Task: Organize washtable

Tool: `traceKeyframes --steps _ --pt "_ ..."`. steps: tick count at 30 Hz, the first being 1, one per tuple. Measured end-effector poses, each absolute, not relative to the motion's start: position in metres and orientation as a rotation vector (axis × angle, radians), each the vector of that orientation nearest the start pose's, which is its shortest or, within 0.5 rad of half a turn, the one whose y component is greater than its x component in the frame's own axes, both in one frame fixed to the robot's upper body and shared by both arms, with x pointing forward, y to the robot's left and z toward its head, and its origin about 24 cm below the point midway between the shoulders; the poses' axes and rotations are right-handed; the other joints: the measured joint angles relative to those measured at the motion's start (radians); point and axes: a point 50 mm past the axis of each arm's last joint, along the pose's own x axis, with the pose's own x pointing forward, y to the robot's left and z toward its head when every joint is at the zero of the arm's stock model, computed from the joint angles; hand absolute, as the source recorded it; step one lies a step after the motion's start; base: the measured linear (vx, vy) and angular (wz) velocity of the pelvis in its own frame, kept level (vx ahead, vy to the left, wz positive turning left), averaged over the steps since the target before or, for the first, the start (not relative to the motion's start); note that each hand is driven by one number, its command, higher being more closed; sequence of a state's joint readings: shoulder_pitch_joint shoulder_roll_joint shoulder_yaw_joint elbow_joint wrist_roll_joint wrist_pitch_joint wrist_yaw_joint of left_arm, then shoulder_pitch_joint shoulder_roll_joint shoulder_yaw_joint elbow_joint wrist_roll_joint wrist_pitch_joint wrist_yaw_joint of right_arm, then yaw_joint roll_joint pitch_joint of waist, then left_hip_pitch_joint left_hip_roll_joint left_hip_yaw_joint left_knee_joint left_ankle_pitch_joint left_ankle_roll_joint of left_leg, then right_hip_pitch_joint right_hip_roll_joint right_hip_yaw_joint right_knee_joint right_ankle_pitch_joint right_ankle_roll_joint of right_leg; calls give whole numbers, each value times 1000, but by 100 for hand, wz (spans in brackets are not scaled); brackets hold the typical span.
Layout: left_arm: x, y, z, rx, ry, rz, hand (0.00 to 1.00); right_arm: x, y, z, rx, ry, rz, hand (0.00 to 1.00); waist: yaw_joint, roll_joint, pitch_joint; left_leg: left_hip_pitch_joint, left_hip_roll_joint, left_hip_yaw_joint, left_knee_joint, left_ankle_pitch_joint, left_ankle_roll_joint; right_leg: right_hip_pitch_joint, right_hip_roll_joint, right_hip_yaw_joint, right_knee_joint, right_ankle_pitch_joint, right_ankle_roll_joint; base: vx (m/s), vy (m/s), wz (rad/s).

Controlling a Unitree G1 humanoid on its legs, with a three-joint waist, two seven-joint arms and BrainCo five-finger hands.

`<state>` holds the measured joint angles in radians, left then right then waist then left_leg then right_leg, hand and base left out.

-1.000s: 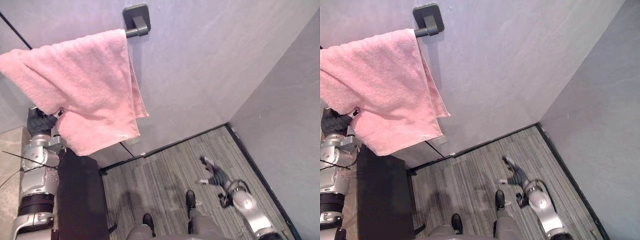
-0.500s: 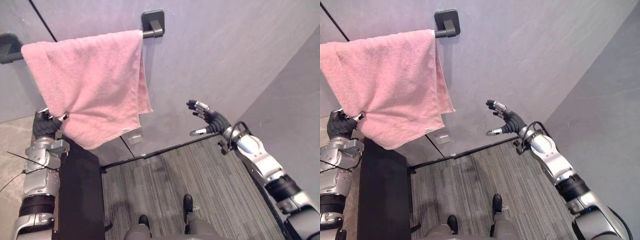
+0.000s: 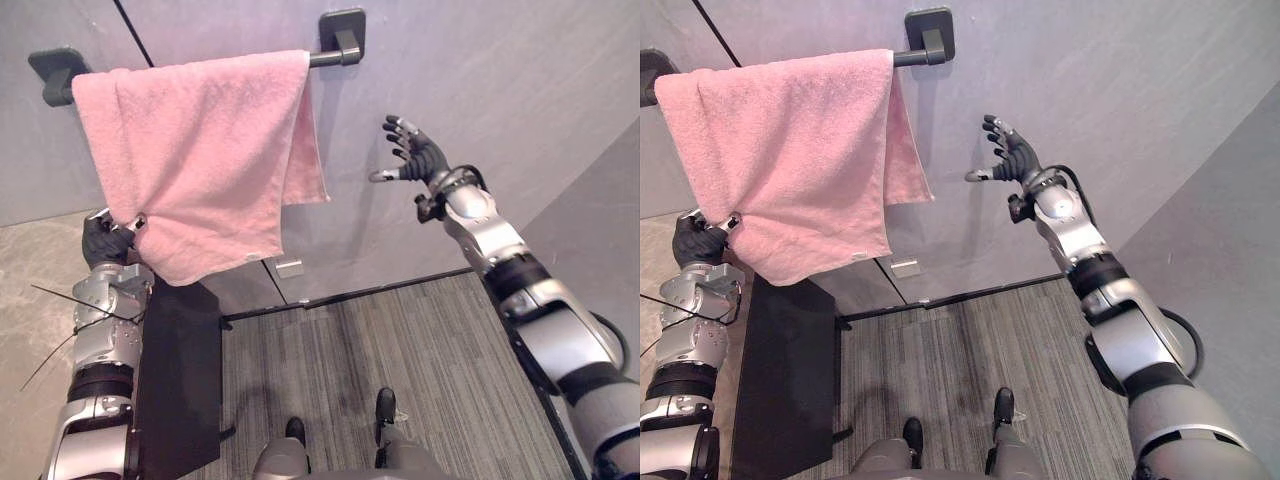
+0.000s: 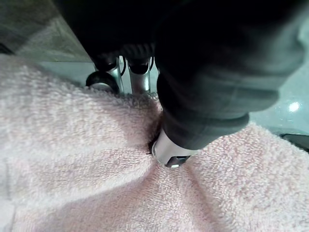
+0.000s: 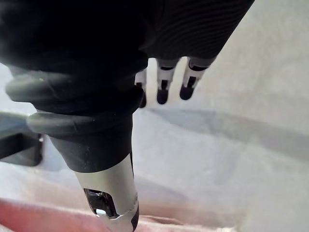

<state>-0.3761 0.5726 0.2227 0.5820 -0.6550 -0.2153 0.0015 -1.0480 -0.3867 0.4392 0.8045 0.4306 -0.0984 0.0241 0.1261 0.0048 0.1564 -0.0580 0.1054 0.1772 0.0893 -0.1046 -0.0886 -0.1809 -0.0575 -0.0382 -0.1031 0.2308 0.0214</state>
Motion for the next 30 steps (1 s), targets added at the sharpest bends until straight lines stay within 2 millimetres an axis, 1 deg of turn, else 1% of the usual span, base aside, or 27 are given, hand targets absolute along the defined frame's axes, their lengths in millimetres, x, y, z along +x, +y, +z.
traceKeyframes --steps 2,4,6,9,12,14,15,18,23,27,30 --pt "303 335 107 -175 -205 391 100 410 -121 198 -237 -218 260 0 -1 1 1 -3 -1 -6 4 3 0 0 -2 -7 1 0 0 16 19 9" --pt "307 330 109 -171 -207 371 100 412 -121 202 -213 -217 235 0 -1 3 4 -17 -1 -13 13 3 0 -5 -4 -13 2 0 0 3 18 10" --pt "310 328 112 -172 -218 364 100 415 -113 213 -203 -223 228 0 -1 6 11 -36 -1 -17 17 3 -1 -19 -5 -16 2 2 -2 -21 8 6" --pt "313 329 113 -179 -216 371 100 417 -104 219 -196 -222 237 0 -1 16 21 -38 3 -22 16 5 -4 -19 0 -19 2 2 -3 -6 -1 1" --pt "316 329 117 -183 -230 373 100 416 -84 231 -183 -258 284 0 -1 20 26 -54 8 -23 16 7 -9 -36 4 -19 2 4 -6 0 0 0" --pt "320 327 124 -187 -254 369 100 414 -69 245 -179 -295 321 0 2 20 38 -60 15 -24 15 11 -14 -45 11 -21 3 6 -8 0 0 0" --pt "320 327 125 -188 -256 368 100 413 -65 247 -181 -300 330 0 3 20 38 -59 16 -25 16 12 -16 -48 12 -21 3 6 -8 30 -5 -1" --pt "321 327 127 -190 -262 379 100 409 -47 251 -196 -318 381 0 4 21 40 -58 22 -22 15 15 -20 -52 20 -18 3 7 -10 33 10 -4" --pt "321 327 127 -194 -265 385 100 404 -29 259 -135 -332 426 0 5 21 40 -57 23 -21 15 15 -20 -51 20 -18 3 7 -10 10 29 0" --pt "321 328 128 -201 -272 388 100 400 -16 268 -82 -351 463 0 15 21 40 -56 23 -21 16 15 -20 -50 21 -17 3 8 -10 5 34 0" --pt "321 327 129 -202 -275 391 100 398 -11 270 -58 -356 478 0 19 21 40 -56 24 -24 16 15 -21 -48 21 -19 3 8 -10 8 41 2"
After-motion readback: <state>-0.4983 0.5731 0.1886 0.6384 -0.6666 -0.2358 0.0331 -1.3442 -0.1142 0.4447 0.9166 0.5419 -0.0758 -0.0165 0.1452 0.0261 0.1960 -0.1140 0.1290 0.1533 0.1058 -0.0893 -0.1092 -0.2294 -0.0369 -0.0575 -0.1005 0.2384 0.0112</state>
